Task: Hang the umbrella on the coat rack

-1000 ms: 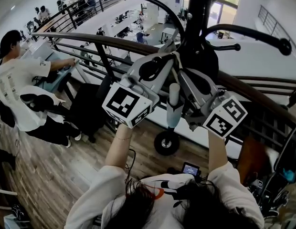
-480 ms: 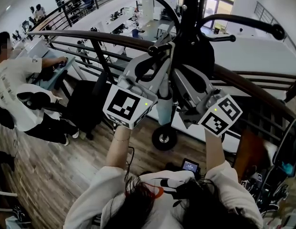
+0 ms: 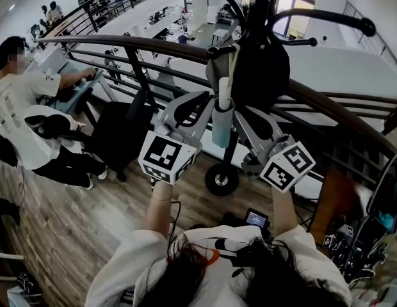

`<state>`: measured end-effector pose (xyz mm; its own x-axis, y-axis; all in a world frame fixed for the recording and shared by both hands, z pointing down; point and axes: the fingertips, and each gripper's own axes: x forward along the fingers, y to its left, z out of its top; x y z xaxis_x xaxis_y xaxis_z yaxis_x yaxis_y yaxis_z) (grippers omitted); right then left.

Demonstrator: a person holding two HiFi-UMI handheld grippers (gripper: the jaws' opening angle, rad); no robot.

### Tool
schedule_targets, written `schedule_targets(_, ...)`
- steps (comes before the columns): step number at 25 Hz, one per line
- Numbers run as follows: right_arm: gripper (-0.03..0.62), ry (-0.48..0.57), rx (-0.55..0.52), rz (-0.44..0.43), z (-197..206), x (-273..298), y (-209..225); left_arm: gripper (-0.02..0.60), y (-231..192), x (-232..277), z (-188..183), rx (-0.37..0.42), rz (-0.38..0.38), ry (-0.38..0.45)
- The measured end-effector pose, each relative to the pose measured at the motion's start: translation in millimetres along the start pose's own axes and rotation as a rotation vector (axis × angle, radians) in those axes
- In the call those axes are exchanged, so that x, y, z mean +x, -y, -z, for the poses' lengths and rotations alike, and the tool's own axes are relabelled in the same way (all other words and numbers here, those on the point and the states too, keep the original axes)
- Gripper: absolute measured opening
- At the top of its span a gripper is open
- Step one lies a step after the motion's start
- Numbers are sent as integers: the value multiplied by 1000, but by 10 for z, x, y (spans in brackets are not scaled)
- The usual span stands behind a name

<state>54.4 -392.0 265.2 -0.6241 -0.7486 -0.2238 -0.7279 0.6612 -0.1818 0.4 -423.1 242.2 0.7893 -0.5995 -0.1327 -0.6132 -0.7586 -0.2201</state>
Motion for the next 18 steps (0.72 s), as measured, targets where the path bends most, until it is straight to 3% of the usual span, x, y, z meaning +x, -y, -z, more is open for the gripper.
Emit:
schedule_targets(8, 57, -64, 72, 66, 597, -263, -241, 35, 206, -554, 615, -131, -20, -114)
schedule_targets(18, 58, -159, 126, 153, 1207, -733, -672, 35, 827, -1193, 1200, -256, 41, -244)
